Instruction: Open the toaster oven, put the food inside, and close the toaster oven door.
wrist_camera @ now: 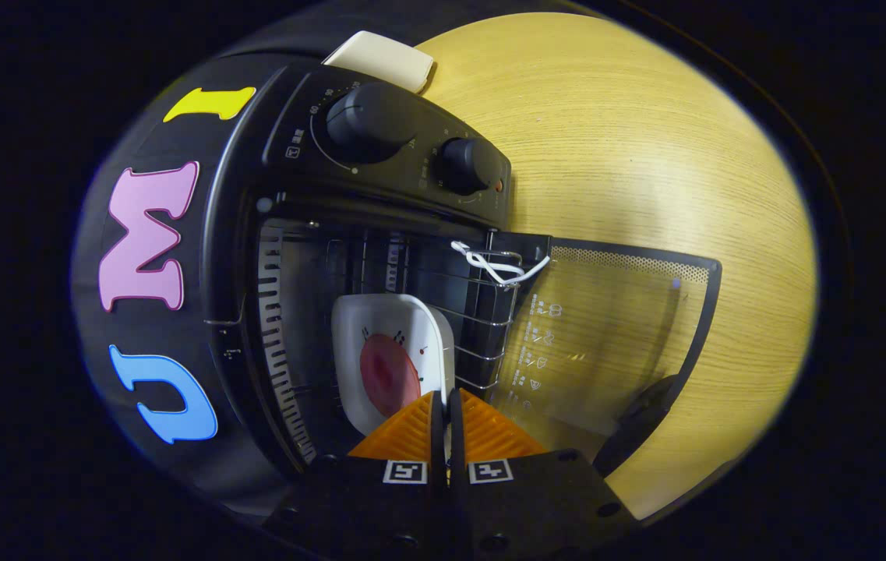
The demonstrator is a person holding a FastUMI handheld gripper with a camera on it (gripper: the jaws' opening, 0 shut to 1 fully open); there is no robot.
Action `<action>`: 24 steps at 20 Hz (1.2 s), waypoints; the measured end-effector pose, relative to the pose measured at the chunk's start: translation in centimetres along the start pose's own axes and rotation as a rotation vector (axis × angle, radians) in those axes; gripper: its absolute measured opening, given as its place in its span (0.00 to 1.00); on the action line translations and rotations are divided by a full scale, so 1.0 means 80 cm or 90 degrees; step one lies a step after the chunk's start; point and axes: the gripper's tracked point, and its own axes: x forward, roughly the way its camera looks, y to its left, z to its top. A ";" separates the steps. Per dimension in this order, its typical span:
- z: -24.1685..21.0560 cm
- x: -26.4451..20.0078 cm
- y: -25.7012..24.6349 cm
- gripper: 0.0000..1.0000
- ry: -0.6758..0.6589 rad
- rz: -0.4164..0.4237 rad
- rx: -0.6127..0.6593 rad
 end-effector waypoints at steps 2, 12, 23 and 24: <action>0.000 0.000 0.001 0.05 0.000 0.002 0.008; -0.002 -0.014 0.013 0.14 0.038 0.078 0.078; 0.018 -0.061 0.008 0.89 0.067 0.137 -0.017; 0.018 -0.067 0.003 0.89 0.076 0.134 -0.036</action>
